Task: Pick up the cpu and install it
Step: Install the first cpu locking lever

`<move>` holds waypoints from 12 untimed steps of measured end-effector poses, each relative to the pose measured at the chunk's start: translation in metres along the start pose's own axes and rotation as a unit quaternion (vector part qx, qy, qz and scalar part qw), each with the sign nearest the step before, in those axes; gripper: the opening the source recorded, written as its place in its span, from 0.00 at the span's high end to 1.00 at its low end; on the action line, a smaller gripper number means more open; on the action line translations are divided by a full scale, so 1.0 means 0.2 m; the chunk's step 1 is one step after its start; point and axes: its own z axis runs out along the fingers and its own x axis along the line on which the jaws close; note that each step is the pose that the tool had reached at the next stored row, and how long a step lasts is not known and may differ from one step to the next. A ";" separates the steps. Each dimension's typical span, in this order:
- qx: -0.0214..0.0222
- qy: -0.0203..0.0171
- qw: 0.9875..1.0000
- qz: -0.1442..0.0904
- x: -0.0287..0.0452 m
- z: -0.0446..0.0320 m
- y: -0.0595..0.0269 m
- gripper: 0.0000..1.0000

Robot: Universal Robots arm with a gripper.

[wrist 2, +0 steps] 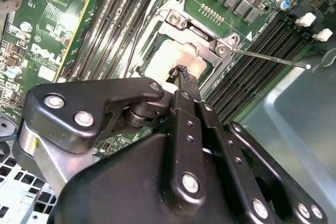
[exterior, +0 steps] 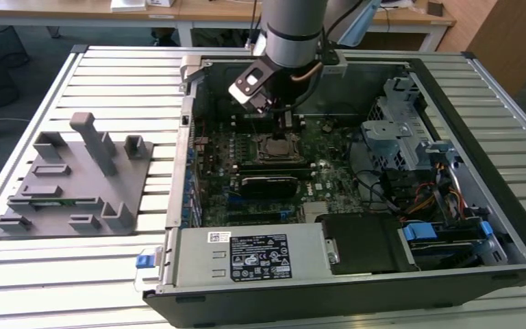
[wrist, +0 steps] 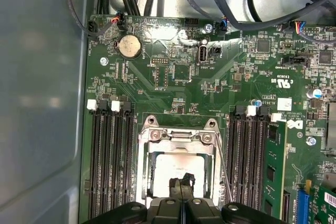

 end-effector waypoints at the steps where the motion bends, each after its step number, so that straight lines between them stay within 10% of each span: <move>1: 0.000 0.000 1.000 0.000 0.000 -0.004 0.000 0.89; 12: 0.000 0.000 1.000 0.000 0.001 -0.103 -0.001 0.89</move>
